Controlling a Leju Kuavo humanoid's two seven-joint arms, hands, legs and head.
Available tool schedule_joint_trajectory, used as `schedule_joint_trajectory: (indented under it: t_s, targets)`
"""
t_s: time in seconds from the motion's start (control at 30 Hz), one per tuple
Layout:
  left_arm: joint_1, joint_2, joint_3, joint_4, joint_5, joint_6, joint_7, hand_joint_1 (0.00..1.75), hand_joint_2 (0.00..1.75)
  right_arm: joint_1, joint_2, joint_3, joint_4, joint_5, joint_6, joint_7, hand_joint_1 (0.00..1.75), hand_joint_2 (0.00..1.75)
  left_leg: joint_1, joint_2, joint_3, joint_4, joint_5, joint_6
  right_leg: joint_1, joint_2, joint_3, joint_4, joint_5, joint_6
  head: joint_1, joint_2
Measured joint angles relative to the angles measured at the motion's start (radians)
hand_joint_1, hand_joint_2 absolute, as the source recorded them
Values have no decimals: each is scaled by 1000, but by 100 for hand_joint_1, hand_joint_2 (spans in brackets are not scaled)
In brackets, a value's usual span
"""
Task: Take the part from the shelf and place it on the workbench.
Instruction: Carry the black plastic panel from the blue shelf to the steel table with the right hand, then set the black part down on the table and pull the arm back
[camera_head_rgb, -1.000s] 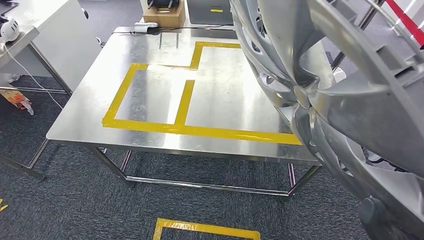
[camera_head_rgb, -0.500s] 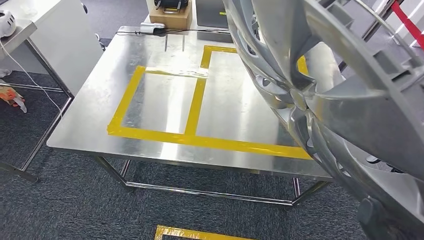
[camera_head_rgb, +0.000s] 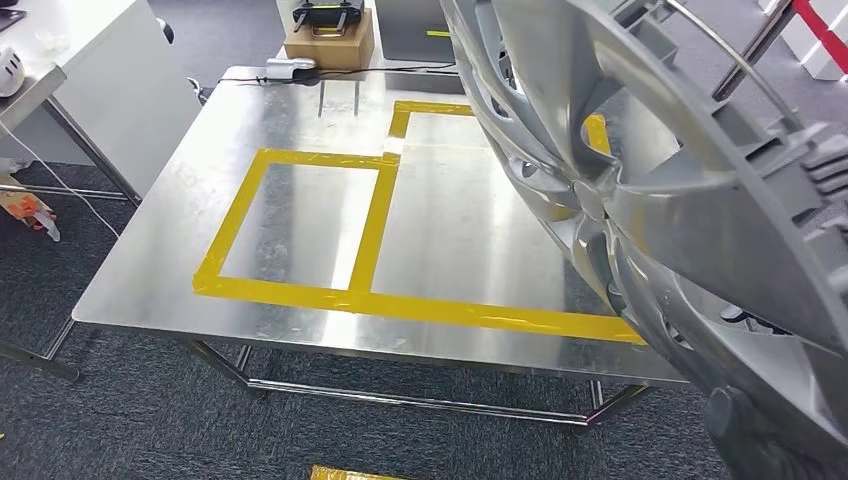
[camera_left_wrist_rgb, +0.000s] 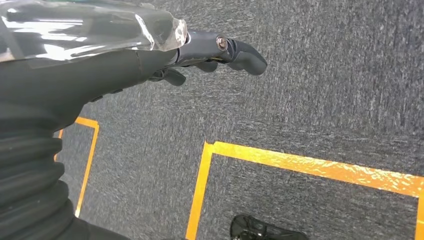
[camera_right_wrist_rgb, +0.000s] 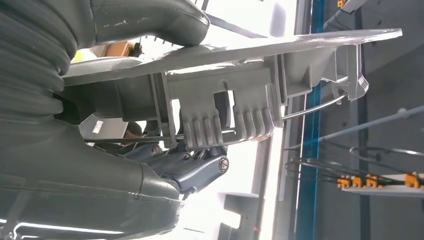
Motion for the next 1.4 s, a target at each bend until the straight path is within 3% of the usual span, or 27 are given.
schedule_joint_trajectory:
  t_s: [0.3,0.53,0.93,1.17,1.4]
  targets:
    - [2,1,1,0,1,13,-6,0,175,-1,4,0,30,19,-17,6,175,175,2,1,15,-30,-8,-13,3,-1,3,1,-4,-7,-10,0]
    - [2,1,0,0,-21,8,-18,0,175,-22,-3,-1,110,104,-57,70,175,175,0,1,22,-30,-8,-15,0,-1,11,-1,-4,-7,-10,0]
    - [2,1,-8,0,-69,-16,-29,0,175,-174,-37,-8,546,355,-135,181,175,175,-2,2,24,-29,-8,-15,-2,-1,13,-3,-2,-5,-10,0]
    - [2,2,-18,0,-86,-25,-19,0,175,-292,-41,19,784,503,-179,193,175,175,-3,4,25,-29,-8,-15,-2,0,14,-3,-2,-6,-10,0]
    - [3,2,-19,0,-88,-24,-15,0,175,-393,-37,53,975,566,-192,202,175,175,-3,4,26,-29,-8,-15,-2,0,14,-3,-1,-6,-10,0]
